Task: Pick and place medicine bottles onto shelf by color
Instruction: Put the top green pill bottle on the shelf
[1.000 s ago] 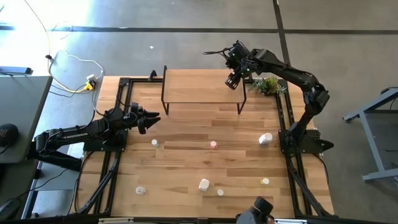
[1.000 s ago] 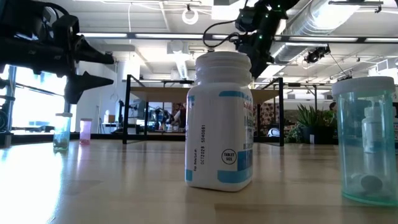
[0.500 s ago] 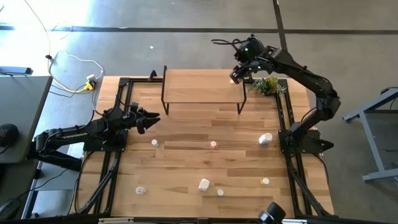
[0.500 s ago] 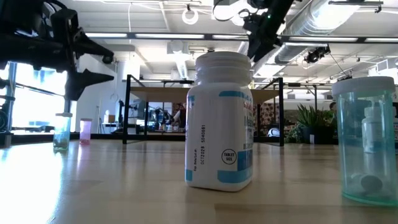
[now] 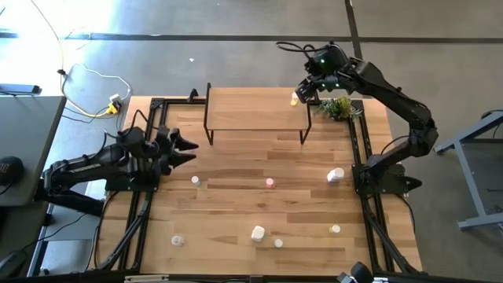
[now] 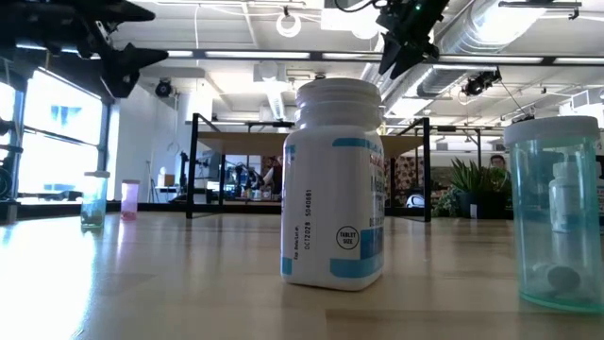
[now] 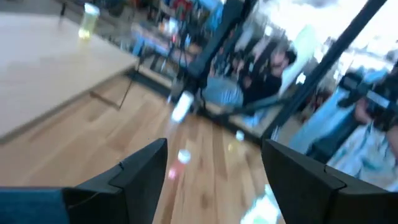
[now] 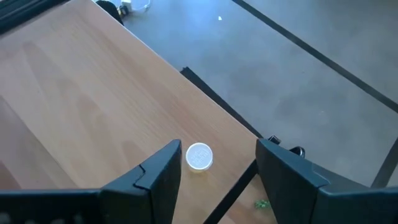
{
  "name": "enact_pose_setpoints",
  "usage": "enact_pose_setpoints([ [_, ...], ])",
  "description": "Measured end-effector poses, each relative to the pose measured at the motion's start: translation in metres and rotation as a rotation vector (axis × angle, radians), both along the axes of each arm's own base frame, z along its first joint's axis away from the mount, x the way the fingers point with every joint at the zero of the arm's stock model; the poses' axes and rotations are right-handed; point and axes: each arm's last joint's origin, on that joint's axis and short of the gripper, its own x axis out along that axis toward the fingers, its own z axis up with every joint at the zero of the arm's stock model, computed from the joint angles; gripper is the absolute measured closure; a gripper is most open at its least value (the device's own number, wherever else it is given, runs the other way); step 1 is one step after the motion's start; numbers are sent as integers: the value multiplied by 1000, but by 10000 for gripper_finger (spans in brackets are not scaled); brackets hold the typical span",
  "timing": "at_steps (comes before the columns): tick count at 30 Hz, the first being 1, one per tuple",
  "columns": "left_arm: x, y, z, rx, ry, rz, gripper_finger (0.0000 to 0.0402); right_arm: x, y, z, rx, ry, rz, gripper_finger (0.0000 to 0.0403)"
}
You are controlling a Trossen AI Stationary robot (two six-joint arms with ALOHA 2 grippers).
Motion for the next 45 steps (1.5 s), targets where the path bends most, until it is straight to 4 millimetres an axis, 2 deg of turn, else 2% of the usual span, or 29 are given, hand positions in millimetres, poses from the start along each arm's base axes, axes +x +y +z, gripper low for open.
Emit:
enact_pose_setpoints([
  [10, -4, -8, 17, 180, 348, -62, 152, 0, 0, 0, 22, -24, -32, 206],
  [20, 15, -10, 5, 172, 514, -110, 152, 0, 0, 0, 30, -30, -23, 206],
  [26, 31, -13, -11, -13, 662, -80, 152, 0, 0, 0, 30, -29, -22, 206],
  [30, 38, -15, -21, -69, 765, -54, 152, 0, 0, 0, 29, -29, -21, 206],
  [45, 49, -31, -37, -7, 913, -71, 152, 1, 0, 0, 29, -28, -20, 206],
])
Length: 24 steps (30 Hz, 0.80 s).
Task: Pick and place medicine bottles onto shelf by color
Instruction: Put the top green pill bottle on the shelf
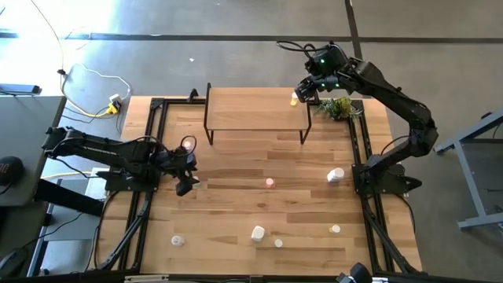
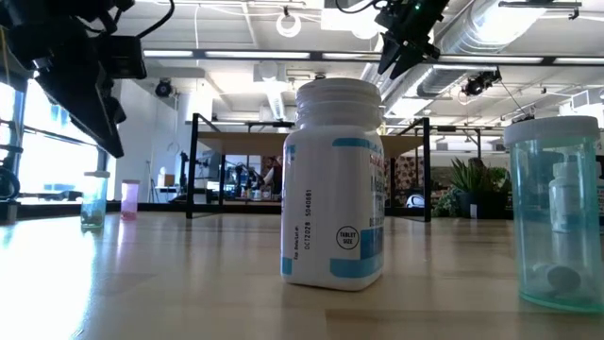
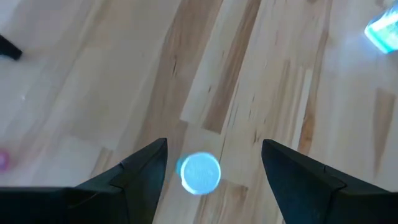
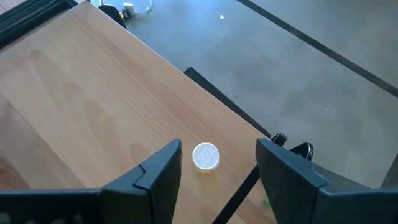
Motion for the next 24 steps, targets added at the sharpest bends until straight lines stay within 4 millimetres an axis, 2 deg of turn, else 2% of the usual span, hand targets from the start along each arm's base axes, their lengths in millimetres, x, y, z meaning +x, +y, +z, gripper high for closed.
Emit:
enact_pose_setpoints([
  [11, 6, -8, -15, -11, 130, 1, 152, 0, 0, 0, 3, -1, 12, 206],
  [24, 16, -8, -33, -25, 244, 145, 154, 0, 0, 0, 2, -1, 13, 206],
])
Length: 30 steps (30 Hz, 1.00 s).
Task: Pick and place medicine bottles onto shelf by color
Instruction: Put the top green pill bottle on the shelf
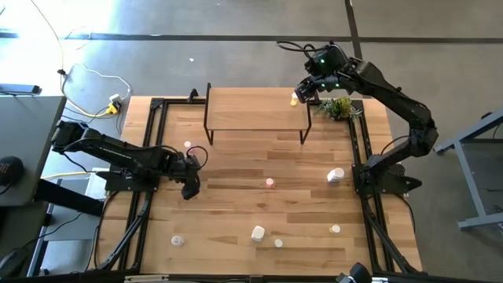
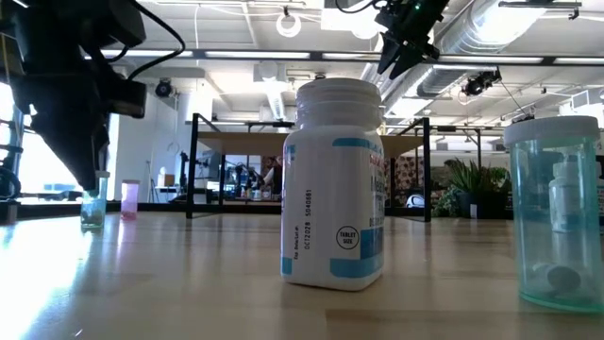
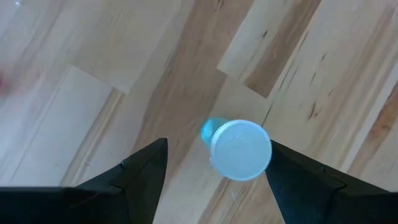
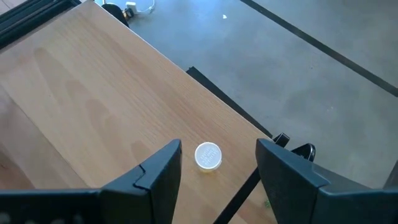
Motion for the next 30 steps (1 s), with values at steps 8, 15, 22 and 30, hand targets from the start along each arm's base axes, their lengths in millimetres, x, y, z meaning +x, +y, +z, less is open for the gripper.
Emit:
enact_pose_setpoints([
  [8, 5, 0, 2, 4, -53, 1, 184, 0, 0, 0, 0, 0, 0, 206],
  [15, 4, 0, 1, 16, -40, -21, 225, 0, 0, 0, 0, 0, 0, 206],
  [22, 4, 0, 1, 21, -38, -42, 265, 0, 0, 0, 0, 0, 0, 206],
  [30, 5, -1, 2, -8, -52, -53, 297, 0, 0, 0, 0, 0, 0, 206],
])
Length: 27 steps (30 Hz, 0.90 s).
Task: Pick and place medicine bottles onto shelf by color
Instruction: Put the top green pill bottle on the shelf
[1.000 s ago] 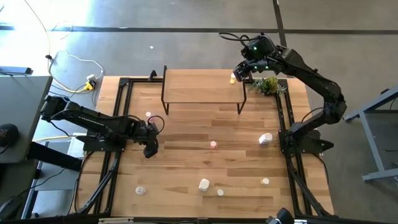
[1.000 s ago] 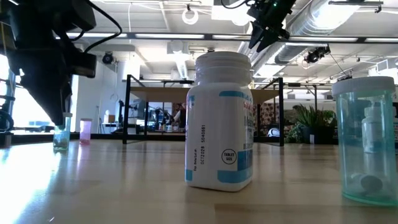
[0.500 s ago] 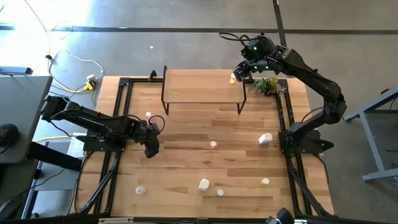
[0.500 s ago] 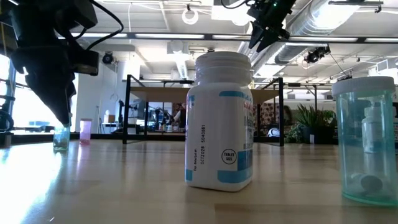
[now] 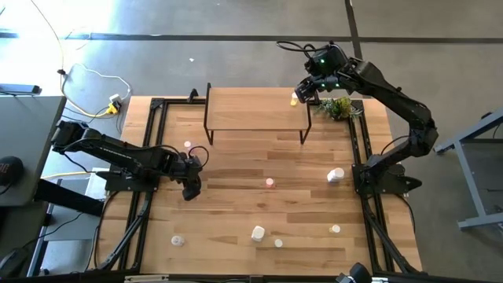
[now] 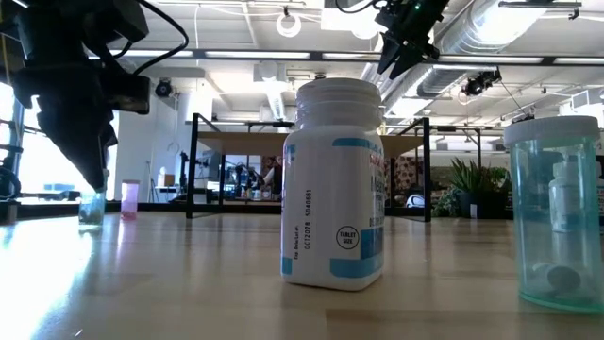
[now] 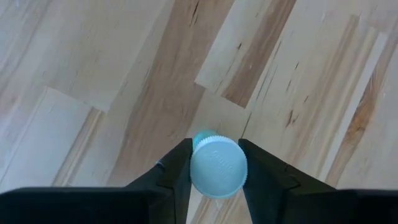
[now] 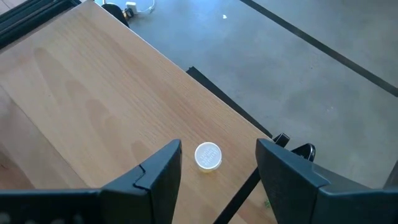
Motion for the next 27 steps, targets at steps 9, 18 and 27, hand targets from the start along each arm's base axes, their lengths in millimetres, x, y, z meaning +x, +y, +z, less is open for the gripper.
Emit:
enact_pose_setpoints([
  [9, 14, 3, 26, 22, -75, -32, 290, 0, 0, 0, 12, -11, 4, 206],
  [18, 37, 39, 118, 339, -254, -88, 289, 6, 8, 0, 42, -35, 45, 206],
  [27, 35, 112, 198, 647, -278, -39, 289, 8, 10, 0, 47, -40, 48, 206],
])
